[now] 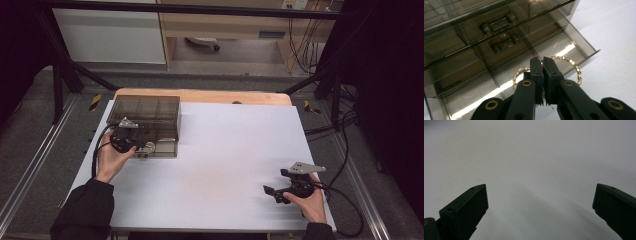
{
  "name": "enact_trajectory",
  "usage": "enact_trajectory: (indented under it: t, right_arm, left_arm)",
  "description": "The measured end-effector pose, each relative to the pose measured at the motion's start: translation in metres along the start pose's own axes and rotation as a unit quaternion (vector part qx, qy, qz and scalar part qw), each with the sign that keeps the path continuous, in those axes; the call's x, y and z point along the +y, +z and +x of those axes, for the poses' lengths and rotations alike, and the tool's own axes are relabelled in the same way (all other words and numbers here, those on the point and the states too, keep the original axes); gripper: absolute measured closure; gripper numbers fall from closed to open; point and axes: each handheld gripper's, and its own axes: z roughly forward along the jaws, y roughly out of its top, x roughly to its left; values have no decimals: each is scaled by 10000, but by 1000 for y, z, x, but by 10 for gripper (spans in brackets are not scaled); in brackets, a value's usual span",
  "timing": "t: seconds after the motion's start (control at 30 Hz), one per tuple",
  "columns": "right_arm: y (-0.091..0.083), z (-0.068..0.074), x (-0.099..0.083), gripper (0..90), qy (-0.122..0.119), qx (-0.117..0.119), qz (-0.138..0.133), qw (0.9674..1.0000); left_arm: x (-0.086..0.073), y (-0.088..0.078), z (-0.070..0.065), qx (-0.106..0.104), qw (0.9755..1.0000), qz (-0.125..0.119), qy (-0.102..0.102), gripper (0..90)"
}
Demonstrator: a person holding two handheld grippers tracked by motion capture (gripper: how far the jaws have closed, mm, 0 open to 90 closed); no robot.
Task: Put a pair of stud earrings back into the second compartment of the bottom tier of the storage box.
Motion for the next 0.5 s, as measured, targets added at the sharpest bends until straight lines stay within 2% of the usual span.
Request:
enact_trajectory:
  t: [0.5]
  right_arm:
    - [0, 0, 0, 7, -14, -4, 11, 10000]
  left_arm:
    - [-3, 17, 18, 289, 9993, 66, -238, 867]
